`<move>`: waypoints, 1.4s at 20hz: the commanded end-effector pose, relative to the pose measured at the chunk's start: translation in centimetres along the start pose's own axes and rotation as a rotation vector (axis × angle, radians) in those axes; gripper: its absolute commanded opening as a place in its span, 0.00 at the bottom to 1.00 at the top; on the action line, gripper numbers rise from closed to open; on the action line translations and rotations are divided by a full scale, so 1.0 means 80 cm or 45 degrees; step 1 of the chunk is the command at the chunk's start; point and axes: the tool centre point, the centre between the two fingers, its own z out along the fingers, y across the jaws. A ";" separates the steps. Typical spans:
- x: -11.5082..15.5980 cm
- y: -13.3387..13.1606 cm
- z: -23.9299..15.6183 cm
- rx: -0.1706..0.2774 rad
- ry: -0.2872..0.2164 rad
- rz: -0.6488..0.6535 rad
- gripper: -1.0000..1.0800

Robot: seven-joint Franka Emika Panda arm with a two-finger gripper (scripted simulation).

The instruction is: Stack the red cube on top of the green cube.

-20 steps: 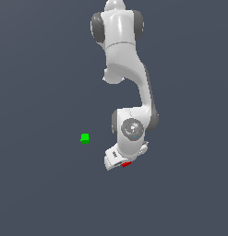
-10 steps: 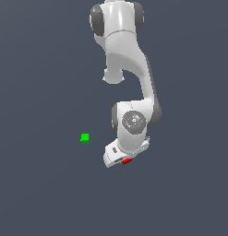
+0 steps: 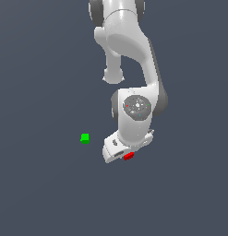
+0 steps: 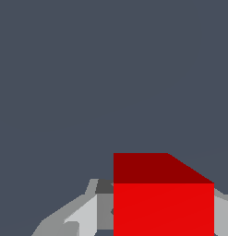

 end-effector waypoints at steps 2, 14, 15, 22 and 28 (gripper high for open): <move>0.001 0.000 -0.008 0.000 -0.001 0.000 0.00; -0.016 0.012 -0.003 0.000 0.000 0.000 0.00; -0.020 0.015 -0.002 0.000 0.000 0.000 0.00; -0.068 0.047 0.012 0.000 0.000 0.001 0.00; -0.132 0.091 0.031 0.000 0.000 0.001 0.00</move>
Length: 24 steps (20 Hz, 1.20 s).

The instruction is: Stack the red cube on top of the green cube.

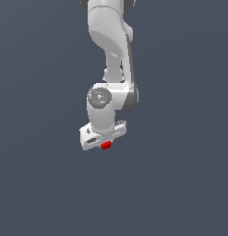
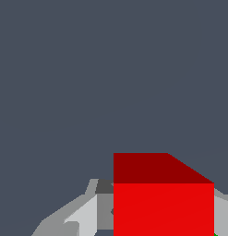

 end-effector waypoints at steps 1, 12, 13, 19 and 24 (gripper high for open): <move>-0.028 0.019 0.008 -0.001 0.001 0.001 0.00; -0.119 0.087 0.036 -0.001 0.000 0.001 0.00; -0.123 0.090 0.037 -0.001 0.000 0.001 0.00; -0.133 0.099 0.040 -0.001 0.000 0.001 0.96; -0.133 0.099 0.040 -0.001 0.000 0.001 0.96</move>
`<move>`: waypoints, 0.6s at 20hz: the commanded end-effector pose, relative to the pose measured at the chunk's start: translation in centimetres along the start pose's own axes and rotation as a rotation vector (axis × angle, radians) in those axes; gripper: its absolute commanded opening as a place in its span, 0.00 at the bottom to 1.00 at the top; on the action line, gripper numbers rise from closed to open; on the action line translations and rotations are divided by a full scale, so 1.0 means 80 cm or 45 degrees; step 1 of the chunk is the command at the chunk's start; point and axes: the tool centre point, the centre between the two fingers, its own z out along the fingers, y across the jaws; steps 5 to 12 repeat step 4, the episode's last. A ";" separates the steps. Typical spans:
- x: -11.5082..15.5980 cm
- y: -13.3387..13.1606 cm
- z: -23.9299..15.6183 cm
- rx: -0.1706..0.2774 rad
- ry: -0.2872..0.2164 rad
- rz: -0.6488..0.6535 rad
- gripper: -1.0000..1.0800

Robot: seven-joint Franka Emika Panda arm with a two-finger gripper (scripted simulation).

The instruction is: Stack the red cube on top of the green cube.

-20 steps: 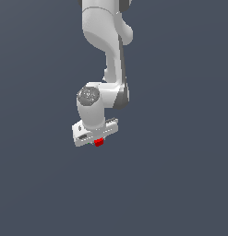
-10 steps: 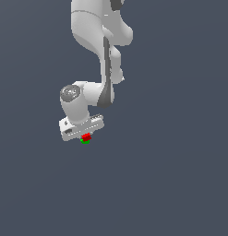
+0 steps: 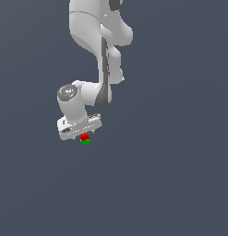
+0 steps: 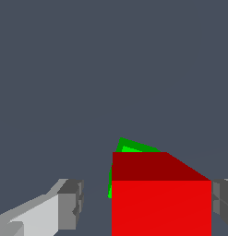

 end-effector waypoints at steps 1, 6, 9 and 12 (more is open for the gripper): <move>0.000 0.000 0.000 0.000 0.000 0.000 0.96; 0.000 0.000 0.000 0.000 0.000 0.000 0.96; 0.000 0.000 0.000 0.000 0.000 0.000 0.96; 0.000 0.000 0.000 0.000 0.000 0.000 0.96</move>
